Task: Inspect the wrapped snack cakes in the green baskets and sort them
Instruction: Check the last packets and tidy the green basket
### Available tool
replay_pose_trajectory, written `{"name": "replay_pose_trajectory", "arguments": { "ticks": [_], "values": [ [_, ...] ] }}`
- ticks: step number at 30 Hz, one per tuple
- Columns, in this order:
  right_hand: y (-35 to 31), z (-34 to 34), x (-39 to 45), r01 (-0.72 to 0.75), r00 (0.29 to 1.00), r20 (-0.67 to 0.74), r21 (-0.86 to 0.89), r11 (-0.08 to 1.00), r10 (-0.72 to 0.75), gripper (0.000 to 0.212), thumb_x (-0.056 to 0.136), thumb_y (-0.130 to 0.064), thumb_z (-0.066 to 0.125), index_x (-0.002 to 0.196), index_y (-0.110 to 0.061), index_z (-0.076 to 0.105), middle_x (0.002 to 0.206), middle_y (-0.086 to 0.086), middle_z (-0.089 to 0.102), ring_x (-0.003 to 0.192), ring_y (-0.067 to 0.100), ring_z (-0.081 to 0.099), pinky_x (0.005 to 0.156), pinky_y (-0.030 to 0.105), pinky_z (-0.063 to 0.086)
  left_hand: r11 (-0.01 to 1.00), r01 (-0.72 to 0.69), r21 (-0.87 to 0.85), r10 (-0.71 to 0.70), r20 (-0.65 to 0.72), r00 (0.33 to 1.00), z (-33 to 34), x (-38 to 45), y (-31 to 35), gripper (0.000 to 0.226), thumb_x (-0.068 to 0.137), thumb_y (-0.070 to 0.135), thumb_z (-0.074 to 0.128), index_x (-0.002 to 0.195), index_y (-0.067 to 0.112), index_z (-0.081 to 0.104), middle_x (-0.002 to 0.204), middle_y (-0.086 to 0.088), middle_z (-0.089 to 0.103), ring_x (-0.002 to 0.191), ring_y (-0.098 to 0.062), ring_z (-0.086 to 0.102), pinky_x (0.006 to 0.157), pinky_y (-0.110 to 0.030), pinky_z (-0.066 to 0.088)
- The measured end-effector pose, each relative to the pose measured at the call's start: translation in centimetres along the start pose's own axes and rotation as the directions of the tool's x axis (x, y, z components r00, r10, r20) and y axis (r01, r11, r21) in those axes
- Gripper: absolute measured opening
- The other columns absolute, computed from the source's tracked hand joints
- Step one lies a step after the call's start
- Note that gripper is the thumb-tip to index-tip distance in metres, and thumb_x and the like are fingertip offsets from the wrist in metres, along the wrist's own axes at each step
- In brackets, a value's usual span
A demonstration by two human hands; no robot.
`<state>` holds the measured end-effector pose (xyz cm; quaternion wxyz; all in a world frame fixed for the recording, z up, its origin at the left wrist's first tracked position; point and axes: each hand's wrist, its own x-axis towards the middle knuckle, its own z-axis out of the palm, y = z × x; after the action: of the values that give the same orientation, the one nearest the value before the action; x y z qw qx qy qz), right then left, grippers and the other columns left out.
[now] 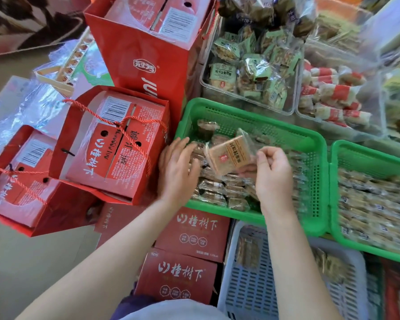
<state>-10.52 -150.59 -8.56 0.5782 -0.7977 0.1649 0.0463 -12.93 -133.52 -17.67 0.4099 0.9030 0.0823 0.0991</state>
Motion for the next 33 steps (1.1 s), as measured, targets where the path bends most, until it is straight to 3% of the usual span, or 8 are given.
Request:
{"name": "replay_pose_trajectory", "arguments": {
  "ticks": [2,4,7,12,18,23,28,33],
  "values": [
    [0.7,-0.7,-2.1,-0.044,0.999,0.001,0.028,0.999,0.044,0.014,0.107,-0.011,0.041,0.1,-0.012,0.053,0.087,0.014,0.071,0.067,0.02,0.072,0.063,0.036,0.06,0.924,0.132,-0.358,-0.144,-0.007,0.99,-2.2,-2.0,3.1,0.034,0.103,0.026,0.041,0.127,0.018,0.064,0.127,0.003,0.066,0.122,-0.003,0.053,0.105,-0.029,0.042],
    [1.2,-1.2,-4.1,-0.067,0.998,-0.003,0.065,0.996,0.067,0.014,0.106,-0.011,0.042,0.099,-0.013,0.053,0.085,0.012,0.071,0.068,0.02,0.072,0.065,0.036,0.06,0.647,0.389,-0.656,-0.282,0.269,0.921,-4.5,-3.4,6.4,0.028,0.107,0.029,0.043,0.122,0.027,0.066,0.116,0.002,0.072,0.109,-0.009,0.066,0.093,-0.027,0.053],
    [1.8,-1.5,-6.8,-0.064,0.997,-0.025,0.114,0.991,0.068,0.012,0.106,-0.013,0.044,0.099,-0.015,0.054,0.084,0.009,0.071,0.074,0.023,0.073,0.071,0.044,0.061,0.437,0.553,-0.709,-0.27,0.483,0.833,-6.8,-5.3,8.5,0.014,0.098,0.022,0.062,0.107,0.023,0.072,0.106,-0.006,0.075,0.098,-0.022,0.072,0.078,-0.037,0.061],
    [1.3,-3.5,-10.7,0.008,0.997,0.079,0.116,0.993,-0.018,0.009,0.101,-0.016,0.05,0.101,-0.02,0.058,0.092,0.004,0.071,0.089,0.024,0.07,0.08,0.049,0.059,0.422,0.573,-0.703,-0.236,0.525,0.818,-9.2,-7.5,8.6,0.015,0.087,0.019,0.074,0.101,0.016,0.068,0.107,-0.017,0.073,0.096,-0.027,0.071,0.069,-0.037,0.06],
    [-0.8,-5.9,-14.3,0.192,0.938,0.273,0.103,0.976,-0.214,0.045,0.096,-0.047,0.05,0.086,-0.003,0.049,0.069,0.008,0.042,0.062,0.022,0.037,0.057,0.033,0.033,0.439,0.559,-0.703,-0.023,0.613,0.789,-11.6,-10.1,10.0,0.02,0.077,0.022,0.077,0.084,0.023,0.058,0.091,-0.018,0.066,0.092,-0.033,0.067,0.072,-0.038,0.057],
    [-0.9,-8.0,-16.4,0.186,0.932,0.27,0.211,0.96,-0.24,0.038,0.094,-0.04,0.055,0.084,-0.003,0.057,0.081,0.013,0.057,0.075,0.021,0.056,0.075,0.038,0.05,0.252,0.612,-0.75,-0.101,0.608,0.787,-12.5,-11.7,10.5,0.019,0.083,0.021,0.067,0.076,0.021,0.05,0.085,-0.011,0.063,0.082,-0.026,0.069,0.078,-0.047,0.058],
    [-0.3,-9.8,-17.4,0.22,0.913,0.31,0.177,0.959,-0.267,0.026,0.088,-0.042,0.072,0.101,-0.023,0.06,0.093,0.006,0.062,0.089,0.018,0.061,0.085,0.042,0.053,0.465,0.524,-0.713,-0.138,0.527,0.839,-13.2,-12.7,11.0,0.02,0.085,0.016,0.073,0.089,0.018,0.054,0.089,-0.006,0.068,0.078,-0.019,0.07,0.061,-0.029,0.058],
    [-0.2,-9.7,-18.6,0.243,0.886,0.348,0.213,0.946,-0.306,0.024,0.081,-0.03,0.079,0.102,-0.033,0.069,0.093,-0.011,0.064,0.089,0.013,0.062,0.086,0.039,0.055,0.487,0.498,-0.718,-0.131,0.504,0.854,-13.1,-14.0,12.8,0.024,0.079,0.026,0.081,0.095,0.011,0.072,0.095,-0.013,0.071,0.083,-0.022,0.071,0.07,-0.031,0.058]
  ]
}}
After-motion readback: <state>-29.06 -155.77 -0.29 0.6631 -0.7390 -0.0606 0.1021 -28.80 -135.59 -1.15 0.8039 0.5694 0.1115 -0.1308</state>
